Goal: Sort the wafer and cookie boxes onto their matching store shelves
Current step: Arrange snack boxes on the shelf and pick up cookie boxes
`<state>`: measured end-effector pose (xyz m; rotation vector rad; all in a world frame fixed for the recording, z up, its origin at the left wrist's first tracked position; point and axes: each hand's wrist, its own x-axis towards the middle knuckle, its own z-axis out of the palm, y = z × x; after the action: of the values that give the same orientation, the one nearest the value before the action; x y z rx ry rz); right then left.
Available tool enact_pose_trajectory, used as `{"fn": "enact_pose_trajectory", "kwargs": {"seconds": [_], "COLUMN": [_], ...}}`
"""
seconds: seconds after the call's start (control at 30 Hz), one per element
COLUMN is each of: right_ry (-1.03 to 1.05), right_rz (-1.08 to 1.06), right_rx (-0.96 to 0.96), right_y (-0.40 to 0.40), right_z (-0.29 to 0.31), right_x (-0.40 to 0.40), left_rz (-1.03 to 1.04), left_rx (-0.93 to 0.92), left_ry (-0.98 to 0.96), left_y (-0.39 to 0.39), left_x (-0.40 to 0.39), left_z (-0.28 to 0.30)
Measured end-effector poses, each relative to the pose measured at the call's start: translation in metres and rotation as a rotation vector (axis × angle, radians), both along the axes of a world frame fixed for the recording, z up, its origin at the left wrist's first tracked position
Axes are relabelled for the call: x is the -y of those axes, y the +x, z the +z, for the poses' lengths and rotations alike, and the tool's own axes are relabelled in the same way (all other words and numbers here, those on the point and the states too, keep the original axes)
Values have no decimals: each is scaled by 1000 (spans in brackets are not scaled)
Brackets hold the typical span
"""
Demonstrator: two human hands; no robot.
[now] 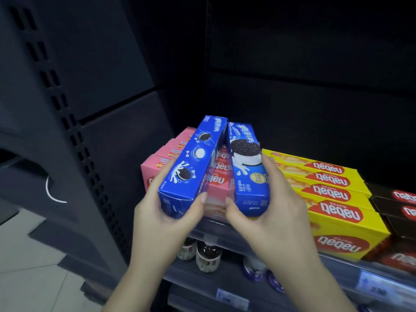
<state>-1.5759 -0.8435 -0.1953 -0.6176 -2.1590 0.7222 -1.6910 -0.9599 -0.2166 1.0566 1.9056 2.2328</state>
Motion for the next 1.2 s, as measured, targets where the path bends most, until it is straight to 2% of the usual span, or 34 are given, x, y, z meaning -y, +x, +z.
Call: {"fn": "enact_pose_trajectory", "kwargs": {"seconds": [0.2, 0.47, 0.6, 0.83, 1.2], "right_ry": [-118, -301, -302, -164, 30], "right_rz": [-99, -118, -130, -383, -954], "right_rx": [-244, -615, -761, -953, -995], "right_y": [17, 65, 118, 252, 495], "right_z": [-1, -2, -1, 8, -9], "right_x": [5, 3, 0, 9, 76], "left_rz": [48, -39, -160, -465, -1054], "left_rx": [38, 8, -18, -25, 6], "left_ry": [55, 103, 141, 142, 94], "left_y": [10, 57, 101, 220, 475], "left_x": [-5, -25, -46, -82, -94], "left_z": [1, 15, 23, 35, 18]}}
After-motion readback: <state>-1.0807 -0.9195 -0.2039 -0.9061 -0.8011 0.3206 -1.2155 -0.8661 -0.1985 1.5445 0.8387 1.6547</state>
